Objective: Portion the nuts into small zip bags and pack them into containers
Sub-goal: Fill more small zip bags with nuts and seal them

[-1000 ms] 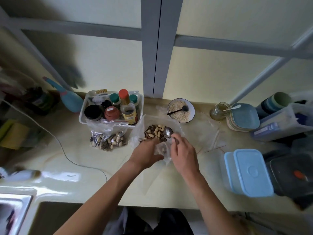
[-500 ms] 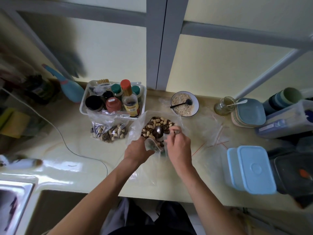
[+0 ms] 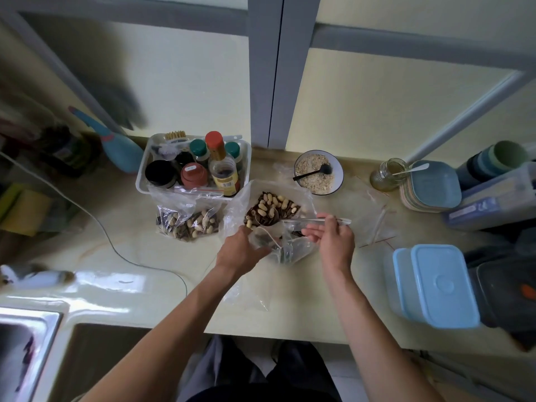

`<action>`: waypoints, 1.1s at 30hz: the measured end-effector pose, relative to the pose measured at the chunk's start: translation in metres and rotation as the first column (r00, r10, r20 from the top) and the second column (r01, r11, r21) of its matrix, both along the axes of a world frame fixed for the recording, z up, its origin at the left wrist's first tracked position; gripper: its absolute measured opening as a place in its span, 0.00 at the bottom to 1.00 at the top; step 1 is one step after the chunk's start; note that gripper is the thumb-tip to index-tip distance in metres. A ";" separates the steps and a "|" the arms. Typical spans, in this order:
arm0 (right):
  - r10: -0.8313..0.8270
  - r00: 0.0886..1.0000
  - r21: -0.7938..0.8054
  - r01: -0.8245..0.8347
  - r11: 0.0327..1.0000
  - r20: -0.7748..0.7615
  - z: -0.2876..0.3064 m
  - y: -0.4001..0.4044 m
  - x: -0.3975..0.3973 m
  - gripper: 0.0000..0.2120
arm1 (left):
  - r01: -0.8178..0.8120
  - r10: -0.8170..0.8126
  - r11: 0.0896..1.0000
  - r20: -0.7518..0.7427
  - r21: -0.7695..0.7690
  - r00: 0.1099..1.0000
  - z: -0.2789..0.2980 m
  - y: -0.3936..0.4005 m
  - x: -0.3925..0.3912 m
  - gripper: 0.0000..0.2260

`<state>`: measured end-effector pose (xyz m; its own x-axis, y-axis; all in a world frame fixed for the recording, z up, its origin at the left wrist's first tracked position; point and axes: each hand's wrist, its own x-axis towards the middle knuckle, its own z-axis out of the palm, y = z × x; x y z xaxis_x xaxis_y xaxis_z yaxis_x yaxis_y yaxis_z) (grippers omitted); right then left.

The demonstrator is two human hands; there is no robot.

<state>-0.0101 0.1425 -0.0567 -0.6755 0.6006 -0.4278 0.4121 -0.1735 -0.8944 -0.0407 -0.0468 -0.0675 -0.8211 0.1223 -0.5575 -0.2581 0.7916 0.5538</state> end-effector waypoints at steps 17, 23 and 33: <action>0.110 0.984 0.416 -0.043 0.908 -0.141 0.059 0.045 -0.003 0.20 | -0.088 0.107 0.945 -0.043 0.315 0.993 0.003 0.029 -0.030 0.29; 0.357 0.914 0.472 -0.232 0.851 -0.194 0.067 0.039 0.001 0.17 | -0.040 0.061 0.912 -0.039 0.408 0.997 0.000 0.024 -0.027 0.31; 0.741 0.666 0.724 -0.468 0.507 -0.089 0.097 0.028 0.017 0.17 | -0.119 0.256 0.824 -0.178 0.553 0.950 -0.004 0.012 -0.015 0.27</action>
<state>0.0070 0.1705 0.0407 -0.9793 -0.0077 0.2022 -0.1646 0.6110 -0.7743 -0.0558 -0.0349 -0.0719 -0.9554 0.1718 -0.2401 -0.1797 0.3070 0.9346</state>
